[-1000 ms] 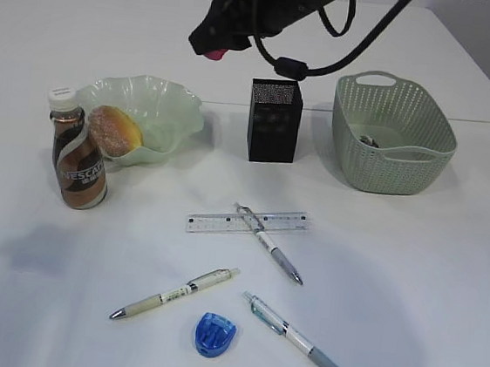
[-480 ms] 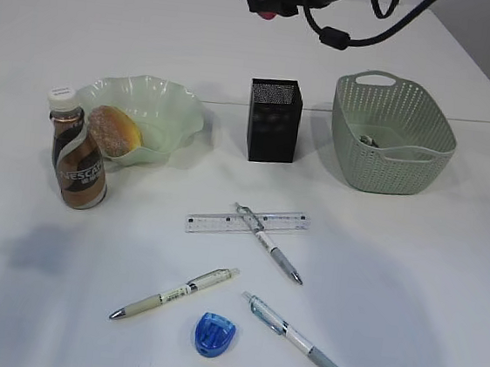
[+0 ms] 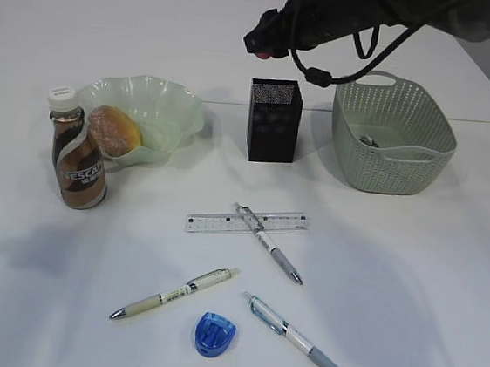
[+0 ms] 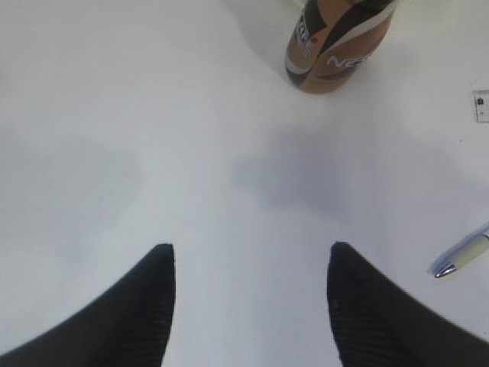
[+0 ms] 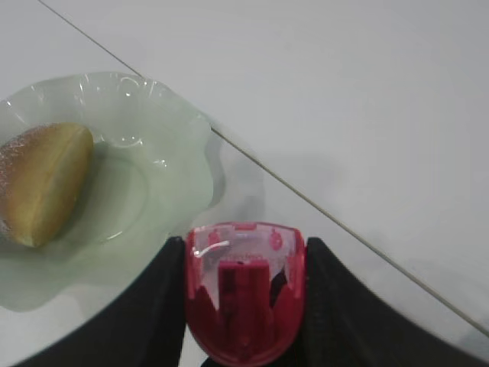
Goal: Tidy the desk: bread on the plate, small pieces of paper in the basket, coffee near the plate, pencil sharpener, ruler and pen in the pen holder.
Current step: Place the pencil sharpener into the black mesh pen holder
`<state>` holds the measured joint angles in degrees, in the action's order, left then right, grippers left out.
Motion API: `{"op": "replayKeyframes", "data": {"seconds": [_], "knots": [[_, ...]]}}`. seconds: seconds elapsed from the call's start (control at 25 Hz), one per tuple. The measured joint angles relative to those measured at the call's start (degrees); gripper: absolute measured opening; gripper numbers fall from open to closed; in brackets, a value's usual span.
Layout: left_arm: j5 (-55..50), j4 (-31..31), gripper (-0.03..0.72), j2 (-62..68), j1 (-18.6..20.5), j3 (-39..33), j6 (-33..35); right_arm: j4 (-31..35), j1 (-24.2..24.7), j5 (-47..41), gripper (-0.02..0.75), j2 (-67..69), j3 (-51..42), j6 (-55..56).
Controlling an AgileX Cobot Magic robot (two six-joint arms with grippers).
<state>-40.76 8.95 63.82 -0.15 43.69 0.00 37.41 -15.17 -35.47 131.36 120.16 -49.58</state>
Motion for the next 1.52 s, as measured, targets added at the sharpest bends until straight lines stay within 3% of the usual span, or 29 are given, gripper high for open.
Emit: {"op": "replayKeyframes", "data": {"seconds": [1.52], "knots": [[0.1, -1.4, 0.436, 0.0, 0.0, 0.0, 0.0, -4.6, 0.6, 6.4, 0.335, 5.6, 0.0, 0.4]]}}
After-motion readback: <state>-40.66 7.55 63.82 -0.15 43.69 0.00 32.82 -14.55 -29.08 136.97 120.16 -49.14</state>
